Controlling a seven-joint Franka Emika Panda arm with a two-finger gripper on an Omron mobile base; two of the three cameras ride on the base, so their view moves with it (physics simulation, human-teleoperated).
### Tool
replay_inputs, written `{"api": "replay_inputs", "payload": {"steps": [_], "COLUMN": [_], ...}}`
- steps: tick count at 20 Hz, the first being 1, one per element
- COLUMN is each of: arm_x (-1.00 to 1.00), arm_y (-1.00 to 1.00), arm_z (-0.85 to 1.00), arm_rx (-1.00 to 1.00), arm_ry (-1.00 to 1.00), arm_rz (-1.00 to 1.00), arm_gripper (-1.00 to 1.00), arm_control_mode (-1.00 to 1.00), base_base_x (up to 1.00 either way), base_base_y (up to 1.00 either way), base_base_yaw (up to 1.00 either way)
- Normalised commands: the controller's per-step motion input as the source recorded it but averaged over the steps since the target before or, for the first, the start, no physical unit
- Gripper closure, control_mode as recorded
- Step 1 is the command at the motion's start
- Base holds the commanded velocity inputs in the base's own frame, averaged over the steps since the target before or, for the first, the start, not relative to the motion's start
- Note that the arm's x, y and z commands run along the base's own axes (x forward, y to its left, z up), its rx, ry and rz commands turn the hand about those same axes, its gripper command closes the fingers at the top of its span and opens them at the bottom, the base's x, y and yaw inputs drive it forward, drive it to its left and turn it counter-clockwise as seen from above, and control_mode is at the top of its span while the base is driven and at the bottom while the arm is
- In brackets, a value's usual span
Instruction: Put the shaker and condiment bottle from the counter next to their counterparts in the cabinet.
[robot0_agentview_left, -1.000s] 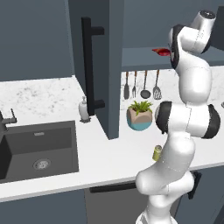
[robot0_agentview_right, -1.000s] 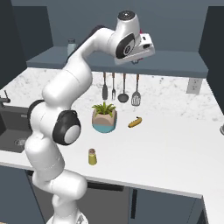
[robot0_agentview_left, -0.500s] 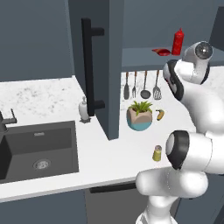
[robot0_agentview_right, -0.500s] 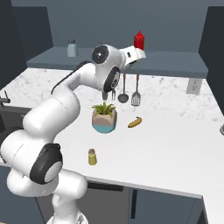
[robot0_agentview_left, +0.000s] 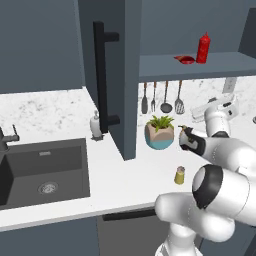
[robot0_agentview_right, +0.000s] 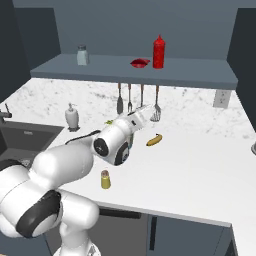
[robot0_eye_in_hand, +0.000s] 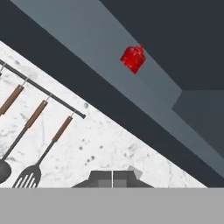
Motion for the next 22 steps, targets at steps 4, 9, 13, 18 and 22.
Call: {"api": "replay_inputs", "payload": {"steps": [4, 9, 13, 18, 22], "arm_x": [-0.31, -0.03, 0.00, 0.00, 0.04], "arm_y": [0.00, 0.00, 0.09, 0.39, 0.03], "arm_z": [-0.14, -0.11, -0.37, -0.56, -0.04], "arm_rx": [0.06, 0.02, 0.00, 0.00, 0.18], "arm_ry": [0.01, 0.07, 0.21, 0.33, 0.42], "arm_rz": [-0.06, 0.00, 0.00, 0.00, 0.00], "arm_gripper": [1.00, 1.00, 1.00, -1.00, -1.00], "arm_control_mode": [-1.00, -1.00, -1.00, -1.00, -1.00], "base_base_x": [0.00, 0.00, 0.00, 0.00, 0.00], "base_base_y": [0.00, 0.00, 0.00, 0.00, 0.00], "base_base_yaw": [0.00, 0.00, 0.00, 0.00, 0.00]}}
